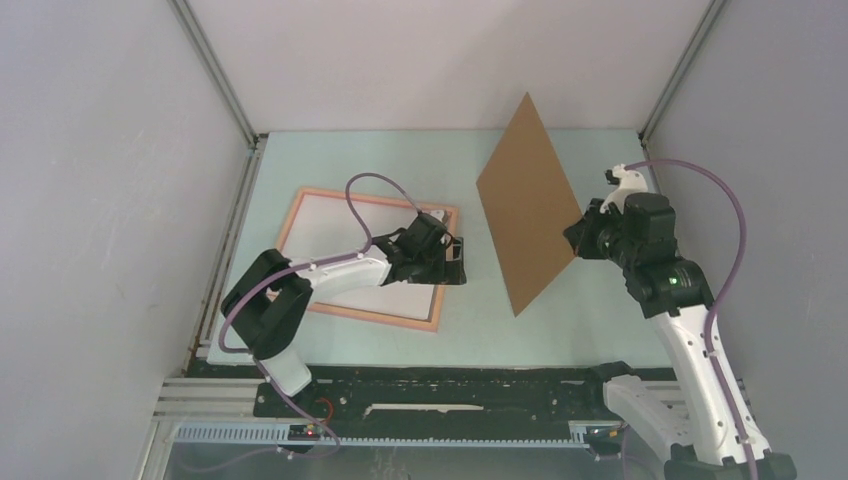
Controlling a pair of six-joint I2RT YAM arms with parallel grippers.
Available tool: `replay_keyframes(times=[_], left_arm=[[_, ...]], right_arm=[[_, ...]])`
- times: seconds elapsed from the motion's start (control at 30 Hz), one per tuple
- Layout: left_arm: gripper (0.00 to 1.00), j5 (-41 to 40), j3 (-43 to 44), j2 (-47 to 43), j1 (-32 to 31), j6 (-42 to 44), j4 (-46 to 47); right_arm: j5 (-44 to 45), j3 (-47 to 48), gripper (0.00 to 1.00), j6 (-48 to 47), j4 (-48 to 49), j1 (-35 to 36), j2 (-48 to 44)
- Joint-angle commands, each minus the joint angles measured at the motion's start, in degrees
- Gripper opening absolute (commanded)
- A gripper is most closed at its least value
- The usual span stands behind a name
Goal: Put the photo into the frame
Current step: Move the photo frame to the center of the board.
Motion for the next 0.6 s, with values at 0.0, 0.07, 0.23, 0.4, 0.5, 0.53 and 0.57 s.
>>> replay_keyframes(times=[0.0,0.07,0.23,0.4,0.5,0.53,0.57], left_arm=[[0.93,-2.01,2.82,2.43,-0.1,0.91,1.65],[0.93,-1.22,2.85,3.43,-0.14,0.8,2.67],[0.93,1.83,3.17,6.4,-1.7,-1.37,6.14],[0.93,2.75,6.08,9.62,-5.2,-3.17,7.77],[0.93,4.35,8.65,11.85,-6.99,-3.97,8.53],[0.93,4.99,9.5,12.62,-7.44,-4.22,8.68],[0.93,5.23,10.22,13.22,-7.97,-4.31,8.88]], right_arm=[[2.74,-0.62,0.0,1.18,5.22,-1.65,-4.06],[2.21,-0.68,0.0,1.05,4.97,-1.82,-3.97],[0.64,-1.19,0.0,2.13,4.57,-3.65,-4.04],[-1.55,-1.81,0.0,-1.0,5.36,-4.22,-4.73],[-0.19,-1.78,0.0,-2.42,5.12,-4.2,-4.77],[0.15,-1.78,0.0,-2.82,5.26,-4.24,-4.74],[0.22,-1.8,0.0,-3.34,5.53,-4.3,-4.67]])
